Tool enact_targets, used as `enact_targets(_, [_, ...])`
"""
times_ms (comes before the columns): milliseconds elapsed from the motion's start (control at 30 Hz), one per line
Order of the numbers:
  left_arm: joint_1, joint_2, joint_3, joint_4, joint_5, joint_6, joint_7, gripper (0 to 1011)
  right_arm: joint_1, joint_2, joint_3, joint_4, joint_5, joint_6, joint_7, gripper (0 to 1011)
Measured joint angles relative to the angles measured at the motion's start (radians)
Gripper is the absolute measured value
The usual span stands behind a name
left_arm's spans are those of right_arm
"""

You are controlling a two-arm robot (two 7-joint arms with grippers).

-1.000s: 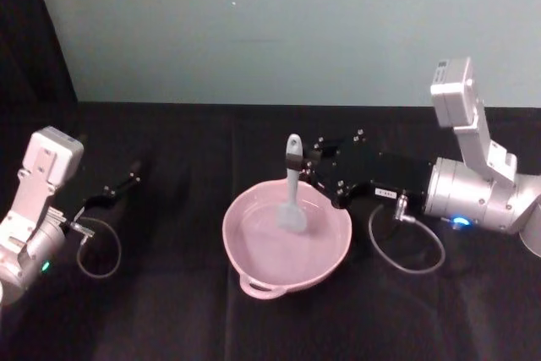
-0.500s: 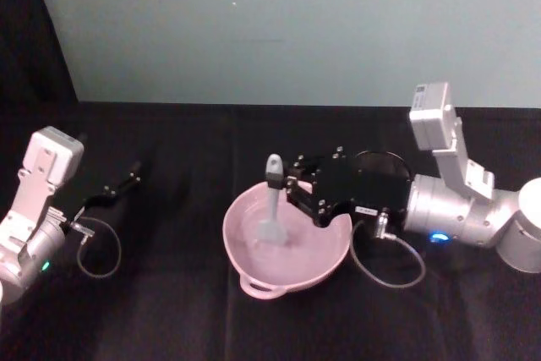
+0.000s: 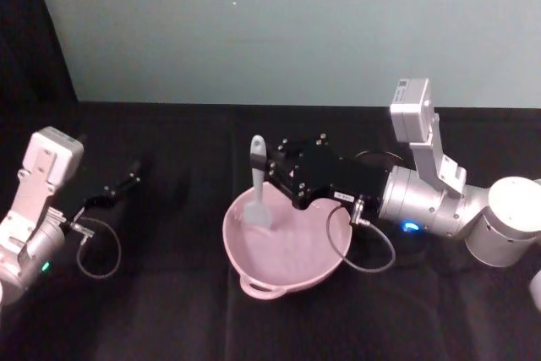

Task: Use the one hand to pick up the spoon and stir the clear water in the bowl.

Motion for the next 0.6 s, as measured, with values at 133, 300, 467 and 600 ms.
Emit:
enact_targets(133, [0.0, 0.0, 0.0, 0.0, 0.0, 0.0, 0.0, 1005, 0.009, -0.012, 0.014, 0.034, -0.015, -0.013, -0.016, 123])
enact_targets(300, [0.0, 0.0, 0.0, 0.0, 0.0, 0.0, 0.0, 1005, 0.012, -0.012, 0.04, 0.06, -0.034, -0.024, -0.038, 123])
enact_targets(467, [0.0, 0.0, 0.0, 0.0, 0.0, 0.0, 0.0, 1005, -0.002, 0.005, 0.071, 0.057, -0.042, -0.027, -0.057, 123])
enact_targets(600, [0.0, 0.0, 0.0, 0.0, 0.0, 0.0, 0.0, 1005, -0.024, 0.028, 0.098, 0.034, -0.045, -0.026, -0.07, 123])
